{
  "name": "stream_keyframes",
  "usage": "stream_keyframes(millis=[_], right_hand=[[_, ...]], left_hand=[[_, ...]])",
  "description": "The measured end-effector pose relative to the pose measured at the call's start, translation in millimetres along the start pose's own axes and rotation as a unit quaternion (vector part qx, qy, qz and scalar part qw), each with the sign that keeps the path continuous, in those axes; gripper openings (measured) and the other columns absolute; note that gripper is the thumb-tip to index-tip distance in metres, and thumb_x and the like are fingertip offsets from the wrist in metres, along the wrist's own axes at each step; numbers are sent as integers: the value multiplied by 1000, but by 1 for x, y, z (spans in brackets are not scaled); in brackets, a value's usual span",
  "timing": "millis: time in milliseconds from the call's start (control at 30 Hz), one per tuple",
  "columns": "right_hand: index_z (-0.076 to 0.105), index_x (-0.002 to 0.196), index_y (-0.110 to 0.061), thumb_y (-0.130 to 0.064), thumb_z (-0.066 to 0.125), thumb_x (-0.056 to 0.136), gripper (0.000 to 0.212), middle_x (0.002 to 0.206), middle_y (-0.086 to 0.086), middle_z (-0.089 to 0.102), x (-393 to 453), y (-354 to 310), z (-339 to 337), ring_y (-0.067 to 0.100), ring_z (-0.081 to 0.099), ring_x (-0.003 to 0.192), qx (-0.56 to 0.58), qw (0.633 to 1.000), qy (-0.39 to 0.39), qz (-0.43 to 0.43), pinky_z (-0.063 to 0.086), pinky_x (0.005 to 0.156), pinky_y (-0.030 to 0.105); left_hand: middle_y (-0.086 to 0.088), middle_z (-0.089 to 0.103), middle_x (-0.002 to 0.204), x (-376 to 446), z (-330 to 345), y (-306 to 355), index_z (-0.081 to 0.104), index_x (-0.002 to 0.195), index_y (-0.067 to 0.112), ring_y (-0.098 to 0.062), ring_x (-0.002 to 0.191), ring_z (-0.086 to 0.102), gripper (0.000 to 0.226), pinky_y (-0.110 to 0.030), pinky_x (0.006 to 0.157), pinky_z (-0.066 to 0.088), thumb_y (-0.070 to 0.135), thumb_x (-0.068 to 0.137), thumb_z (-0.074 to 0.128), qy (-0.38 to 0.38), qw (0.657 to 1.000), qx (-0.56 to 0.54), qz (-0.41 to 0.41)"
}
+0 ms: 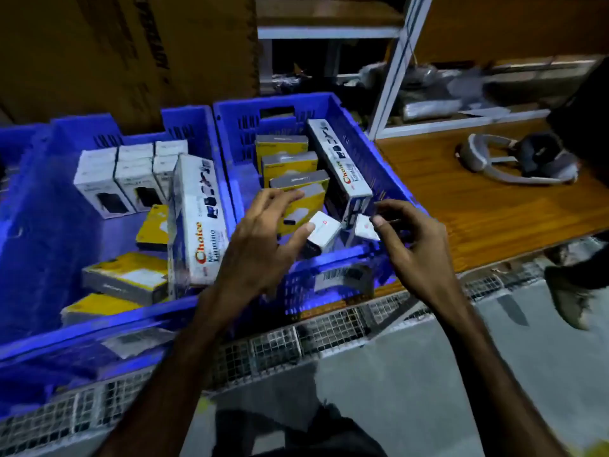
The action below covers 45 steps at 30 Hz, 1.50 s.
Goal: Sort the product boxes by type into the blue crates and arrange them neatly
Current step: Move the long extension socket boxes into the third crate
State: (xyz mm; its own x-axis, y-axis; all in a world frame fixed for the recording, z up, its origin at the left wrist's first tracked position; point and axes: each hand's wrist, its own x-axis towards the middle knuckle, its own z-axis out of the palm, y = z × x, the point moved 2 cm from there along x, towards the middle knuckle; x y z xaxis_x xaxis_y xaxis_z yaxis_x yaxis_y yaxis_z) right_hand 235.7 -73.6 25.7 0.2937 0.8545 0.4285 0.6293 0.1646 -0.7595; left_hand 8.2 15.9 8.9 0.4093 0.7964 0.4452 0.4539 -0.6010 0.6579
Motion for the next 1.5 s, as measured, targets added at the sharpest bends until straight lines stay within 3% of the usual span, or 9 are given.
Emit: stream_keyframes(millis=[267,433,633,767,867,967,1067,1233,1500], right_hand=[[69,117,-25,-41,68,93,29,109,-6,76,69,48,-17,14,72,100,-157,957,-222,-101,58,84,43],[61,127,-32,-50,75,86,47,121,-6,73,100,61,-6,23,69,114,-357,836,-400,-116,57,83,38],[59,131,-23,-26,66,92,40,123,7,70,111,51,13,29,69,111,-535,694,-449,-173,51,81,39],[62,126,-15,-18,64,94,32,129,7,69,107,47,28,28,67,119,-567,654,-479,-148,45,107,48],[65,121,-20,-45,66,91,39,128,9,70,109,44,30,29,68,116,-539,691,-468,-113,48,105,44],[67,111,-25,-64,72,81,50,119,5,72,116,38,22,28,67,105,-440,781,-440,-52,55,88,40],[59,134,-28,-73,70,77,73,120,3,71,125,32,11,28,66,109,-360,859,-362,-44,54,85,39],[64,127,-32,-90,63,69,82,112,-5,75,130,22,-1,16,69,92,-186,962,-199,-21,59,78,43],[60,136,-25,-48,75,90,53,111,12,76,82,32,22,26,74,101,179,969,-28,167,60,83,47]], left_hand=[[7,44,141,35,49,-8,47,149,31,-18,120,59,63,-44,104,50,49,93,72,-151,978,34,-139],[-3,34,155,59,70,-16,31,155,38,-31,137,51,99,-53,106,47,83,72,59,-276,932,138,-192],[-14,33,160,72,87,-16,18,160,36,-41,140,43,104,-55,109,45,72,79,72,-362,869,274,-196],[-13,55,140,76,92,-26,30,153,25,-35,120,57,95,-45,91,53,58,79,80,-380,868,239,-211],[-10,65,117,79,83,-28,42,134,24,-29,86,69,75,-41,62,59,47,75,83,-341,894,160,-244],[-8,65,120,78,61,-31,41,139,30,-33,93,68,76,-41,73,60,45,76,80,-253,925,106,-262],[-8,64,124,78,31,-29,35,141,44,-31,101,66,78,-45,84,61,44,76,79,-175,954,62,-237],[4,71,118,76,-25,-25,46,125,47,-25,101,72,66,-53,78,63,39,71,84,-54,971,-78,-218],[-9,75,109,29,-55,-36,45,136,24,-29,41,55,51,-27,36,41,22,95,75,69,908,-296,-289]])
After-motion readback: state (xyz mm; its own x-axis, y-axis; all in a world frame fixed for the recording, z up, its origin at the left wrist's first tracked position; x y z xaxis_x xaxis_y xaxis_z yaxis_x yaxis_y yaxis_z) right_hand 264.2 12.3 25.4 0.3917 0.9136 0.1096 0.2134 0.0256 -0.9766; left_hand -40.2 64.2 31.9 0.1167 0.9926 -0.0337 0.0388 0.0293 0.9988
